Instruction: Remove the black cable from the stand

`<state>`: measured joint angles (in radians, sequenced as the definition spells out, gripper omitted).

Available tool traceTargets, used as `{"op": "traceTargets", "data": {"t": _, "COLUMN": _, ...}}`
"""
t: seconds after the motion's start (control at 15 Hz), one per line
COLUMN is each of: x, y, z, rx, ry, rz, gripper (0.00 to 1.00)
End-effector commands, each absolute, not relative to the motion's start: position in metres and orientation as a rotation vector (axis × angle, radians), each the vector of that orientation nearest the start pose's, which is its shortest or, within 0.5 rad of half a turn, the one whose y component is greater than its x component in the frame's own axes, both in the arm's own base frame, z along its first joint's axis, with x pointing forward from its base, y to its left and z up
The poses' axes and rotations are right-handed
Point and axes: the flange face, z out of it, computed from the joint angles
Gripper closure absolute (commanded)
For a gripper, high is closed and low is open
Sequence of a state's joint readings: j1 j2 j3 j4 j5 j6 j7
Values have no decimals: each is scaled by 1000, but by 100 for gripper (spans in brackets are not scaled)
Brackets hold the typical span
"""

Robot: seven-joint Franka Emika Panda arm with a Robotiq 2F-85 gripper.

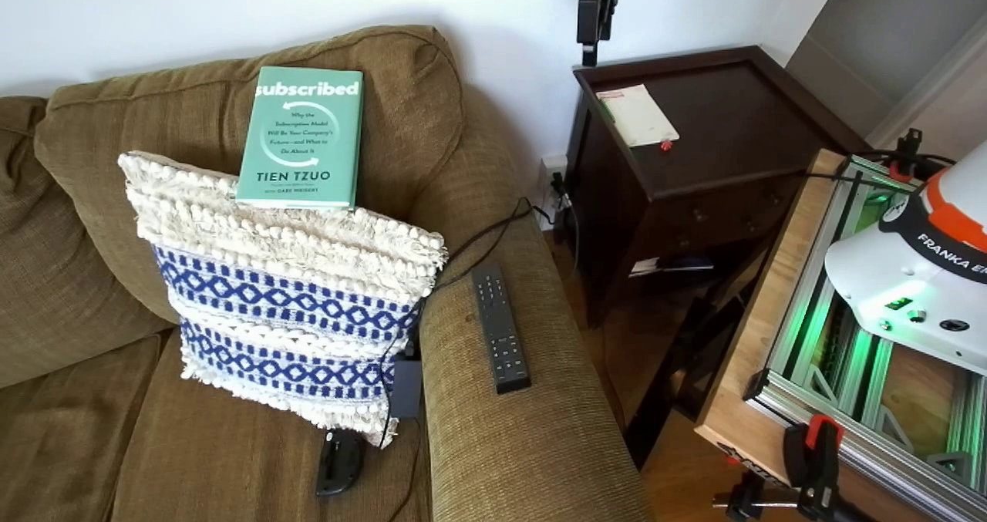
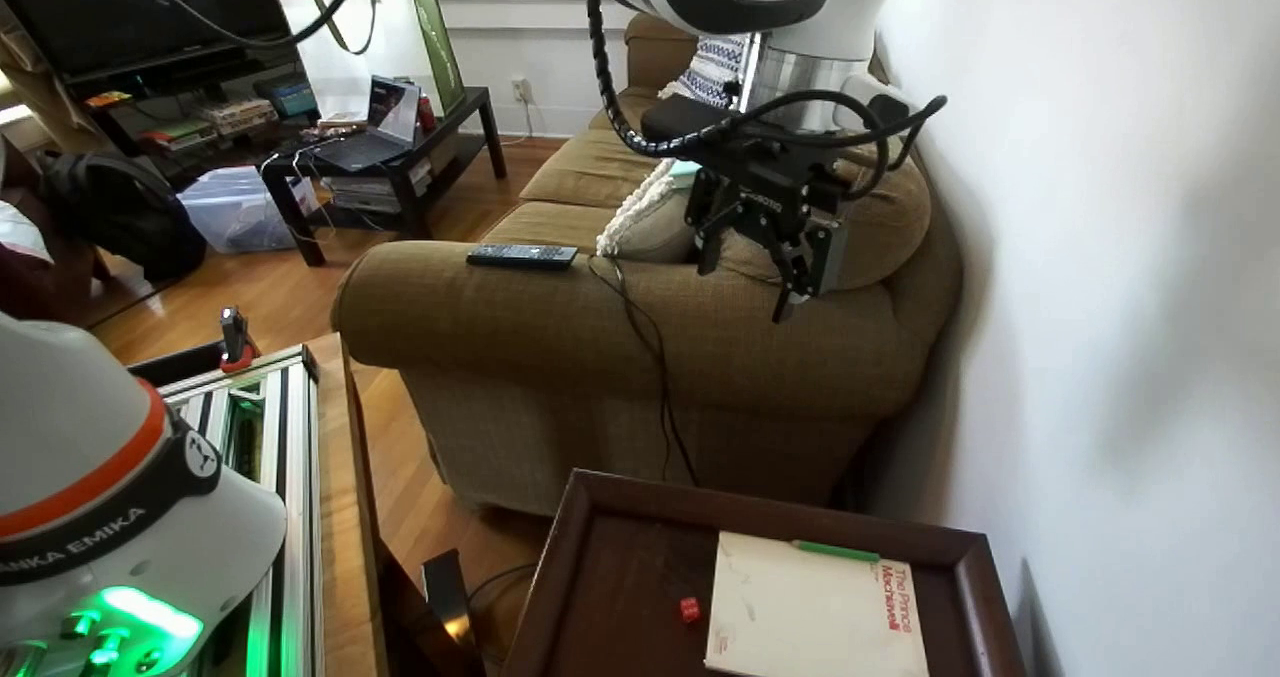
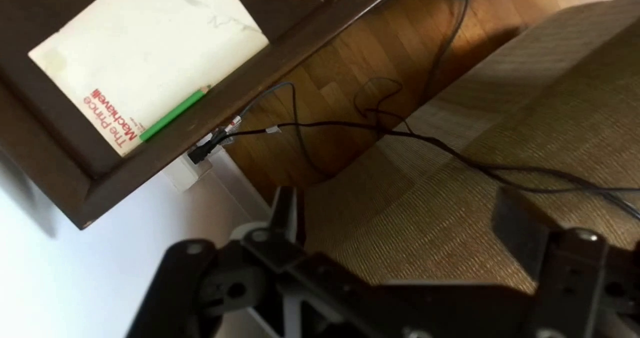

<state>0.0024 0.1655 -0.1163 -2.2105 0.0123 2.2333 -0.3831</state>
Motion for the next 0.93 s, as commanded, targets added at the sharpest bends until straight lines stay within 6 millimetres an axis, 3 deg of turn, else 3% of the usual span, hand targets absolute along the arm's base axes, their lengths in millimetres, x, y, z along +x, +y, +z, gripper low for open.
{"op": "traceTargets", "data": {"t": 0.0, "x": 464, "y": -69, "z": 329, "rx": -3062, "ry": -199, "rz": 12, "gripper": 0}}
{"op": "traceTargets", "data": {"t": 0.2, "x": 427, "y": -70, "z": 352, "rx": -3097, "ry": -154, "rz": -224, "gripper": 0}}
{"op": "traceTargets", "data": {"t": 0.53, "x": 374, "y": -55, "z": 378, "rx": -3125, "ry": -276, "rz": -501, "gripper": 0}}
{"op": "traceTargets", "data": {"t": 0.6, "x": 403, "y": -62, "z": 370, "rx": -3122, "ry": -255, "rz": -412, "gripper": 0}}
{"op": "traceTargets", "data": {"t": 0.87, "x": 381, "y": -57, "z": 383, "rx": -3118, "ry": -275, "rz": -488, "gripper": 0}}
